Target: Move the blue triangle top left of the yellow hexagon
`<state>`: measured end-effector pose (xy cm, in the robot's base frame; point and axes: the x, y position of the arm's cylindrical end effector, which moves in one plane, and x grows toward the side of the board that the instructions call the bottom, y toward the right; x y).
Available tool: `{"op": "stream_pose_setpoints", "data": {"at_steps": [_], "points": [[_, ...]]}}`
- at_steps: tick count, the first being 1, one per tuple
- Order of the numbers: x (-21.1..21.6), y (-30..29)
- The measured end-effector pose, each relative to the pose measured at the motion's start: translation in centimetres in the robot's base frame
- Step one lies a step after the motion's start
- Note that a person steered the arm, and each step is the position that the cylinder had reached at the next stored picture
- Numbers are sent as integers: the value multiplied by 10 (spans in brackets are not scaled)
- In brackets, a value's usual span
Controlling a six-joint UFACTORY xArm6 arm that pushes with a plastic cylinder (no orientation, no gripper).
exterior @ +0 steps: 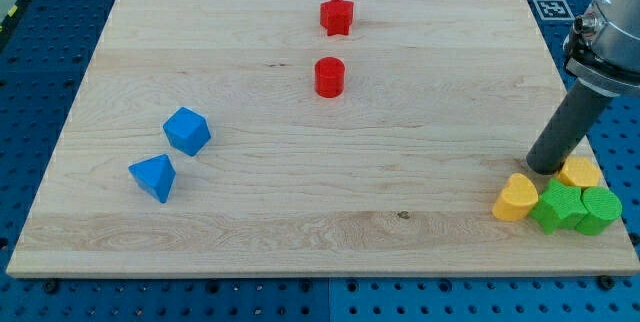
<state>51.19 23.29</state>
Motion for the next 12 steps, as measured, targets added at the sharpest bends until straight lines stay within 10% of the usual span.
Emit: {"op": "stream_pose_setpoints", "data": {"at_steps": [7,12], "points": [[41,-501],[41,-364]]}}
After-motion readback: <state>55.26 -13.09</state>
